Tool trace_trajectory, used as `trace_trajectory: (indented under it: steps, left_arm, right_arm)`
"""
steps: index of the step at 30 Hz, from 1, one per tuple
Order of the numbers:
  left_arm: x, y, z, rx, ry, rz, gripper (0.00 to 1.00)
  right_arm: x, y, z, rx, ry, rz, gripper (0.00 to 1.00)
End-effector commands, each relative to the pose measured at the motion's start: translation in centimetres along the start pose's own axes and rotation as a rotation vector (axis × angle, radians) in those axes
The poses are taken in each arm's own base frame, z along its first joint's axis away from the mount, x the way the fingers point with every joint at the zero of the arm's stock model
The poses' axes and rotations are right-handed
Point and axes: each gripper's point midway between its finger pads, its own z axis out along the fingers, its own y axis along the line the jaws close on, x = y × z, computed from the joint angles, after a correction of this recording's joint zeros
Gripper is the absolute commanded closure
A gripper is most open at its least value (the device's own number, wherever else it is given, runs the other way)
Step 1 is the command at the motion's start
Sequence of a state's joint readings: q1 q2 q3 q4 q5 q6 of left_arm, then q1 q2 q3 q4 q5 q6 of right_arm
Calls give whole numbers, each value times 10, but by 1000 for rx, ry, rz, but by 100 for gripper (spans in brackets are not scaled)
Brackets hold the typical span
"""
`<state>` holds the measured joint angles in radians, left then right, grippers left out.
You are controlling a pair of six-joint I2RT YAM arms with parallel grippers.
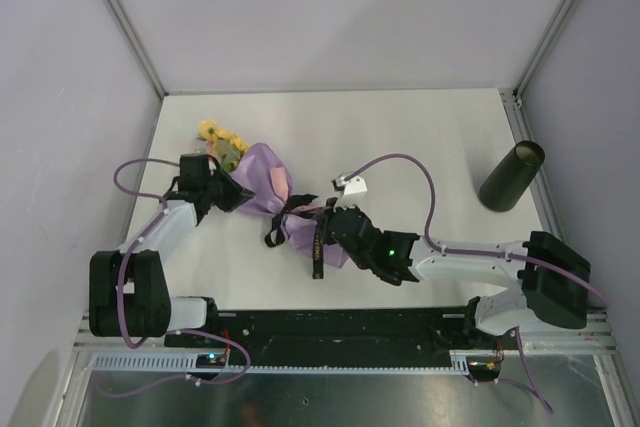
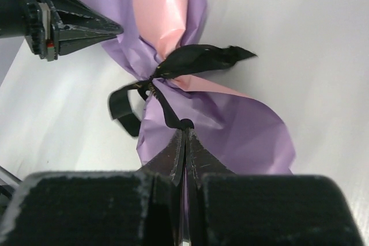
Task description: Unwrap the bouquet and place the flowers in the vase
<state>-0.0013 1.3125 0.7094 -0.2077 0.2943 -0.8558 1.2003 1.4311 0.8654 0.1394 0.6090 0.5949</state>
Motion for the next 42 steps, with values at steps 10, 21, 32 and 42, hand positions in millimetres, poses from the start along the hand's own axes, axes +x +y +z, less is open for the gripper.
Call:
trace_trajectory:
  steps: [10,21,32,42]
  left_arm:
    - [-27,13,-1,-97,-106,65,100]
    - [-35,15,-7,-129,-129,121,100]
    - [-37,24,-4,-182,-127,136,100]
    - [-39,29,-3,-209,-130,144,100]
  right_arm:
    - [-36,-52,-22,124,-117,110,100]
    - [-83,-110,-57,205,-200,175,100]
    - [-129,-164,-106,342,-355,216,100]
    - [-169,-201,-151,442,-510,221,100]
